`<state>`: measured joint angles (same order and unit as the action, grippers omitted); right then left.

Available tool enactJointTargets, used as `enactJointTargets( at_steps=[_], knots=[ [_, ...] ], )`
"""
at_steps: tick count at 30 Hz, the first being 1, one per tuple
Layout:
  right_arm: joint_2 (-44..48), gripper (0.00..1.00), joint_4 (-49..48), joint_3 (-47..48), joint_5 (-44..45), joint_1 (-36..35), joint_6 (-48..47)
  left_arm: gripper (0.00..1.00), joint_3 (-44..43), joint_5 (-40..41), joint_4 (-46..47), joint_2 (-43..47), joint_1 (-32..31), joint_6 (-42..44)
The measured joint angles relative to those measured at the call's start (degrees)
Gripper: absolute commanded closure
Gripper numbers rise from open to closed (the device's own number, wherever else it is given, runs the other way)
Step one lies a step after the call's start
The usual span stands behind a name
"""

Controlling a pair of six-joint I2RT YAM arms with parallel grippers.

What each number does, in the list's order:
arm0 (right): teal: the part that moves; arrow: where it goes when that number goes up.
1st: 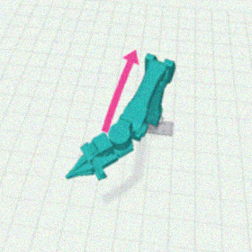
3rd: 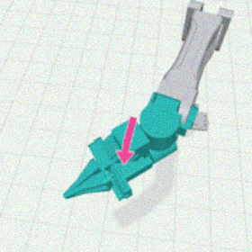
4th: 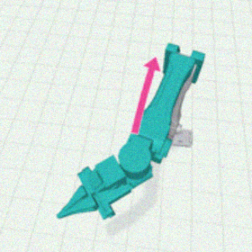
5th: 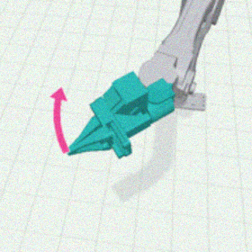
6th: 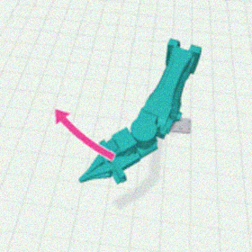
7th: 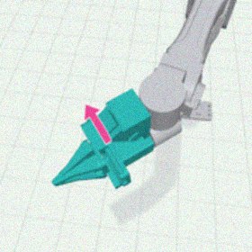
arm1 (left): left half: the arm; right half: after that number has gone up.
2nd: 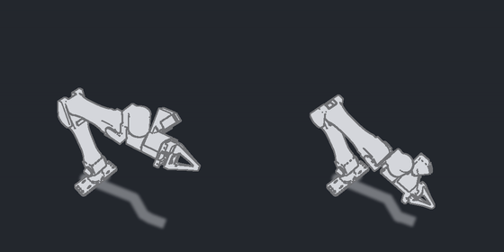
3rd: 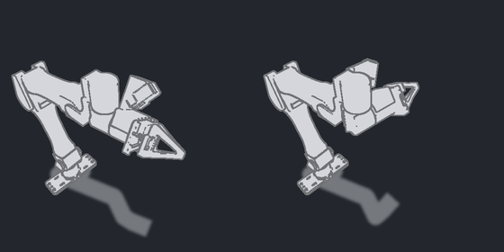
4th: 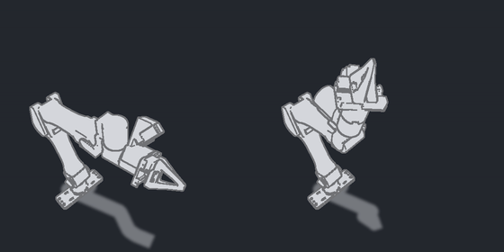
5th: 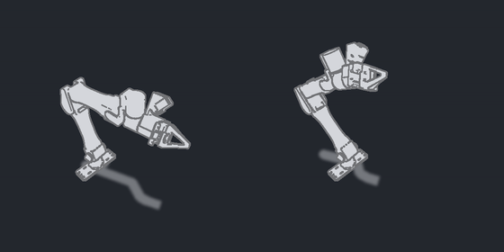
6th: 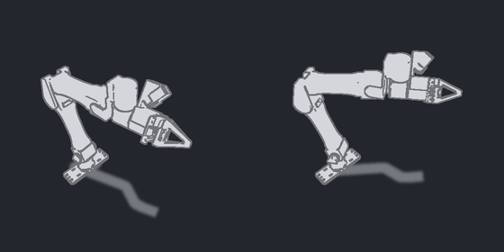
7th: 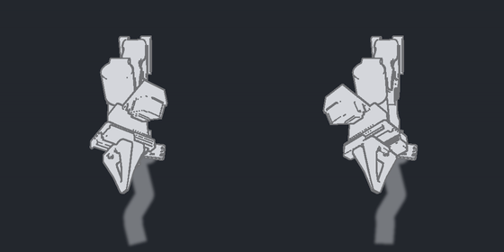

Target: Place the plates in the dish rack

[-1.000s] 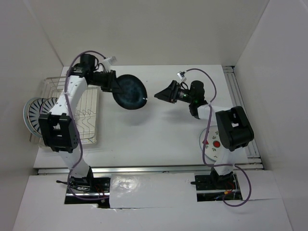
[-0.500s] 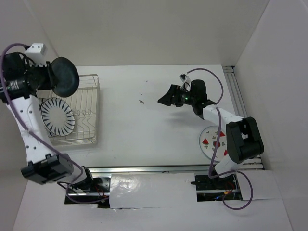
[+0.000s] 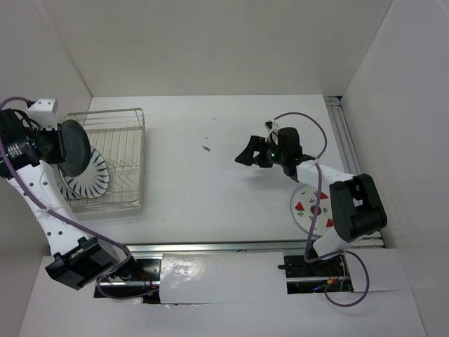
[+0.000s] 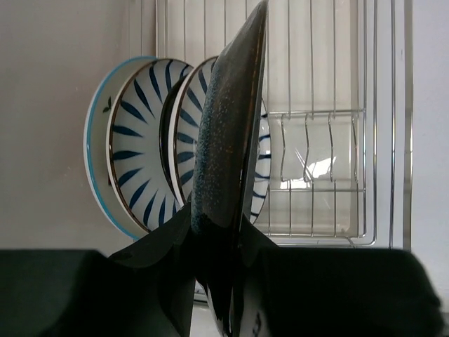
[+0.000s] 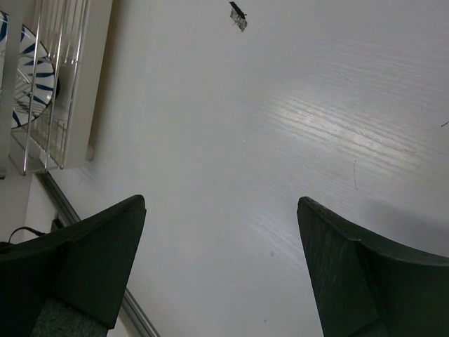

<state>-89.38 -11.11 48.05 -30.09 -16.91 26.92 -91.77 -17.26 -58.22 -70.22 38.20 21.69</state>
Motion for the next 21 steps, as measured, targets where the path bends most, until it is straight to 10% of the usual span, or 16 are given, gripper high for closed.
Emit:
enactJointTargets(
  at_steps=[21],
  knots=[
    [0.20,0.03,-1.64,-3.80,1.20,0.00,0.22,1.00,11.10,-1.57,2.19,-0.42,0.57,2.08]
  ],
)
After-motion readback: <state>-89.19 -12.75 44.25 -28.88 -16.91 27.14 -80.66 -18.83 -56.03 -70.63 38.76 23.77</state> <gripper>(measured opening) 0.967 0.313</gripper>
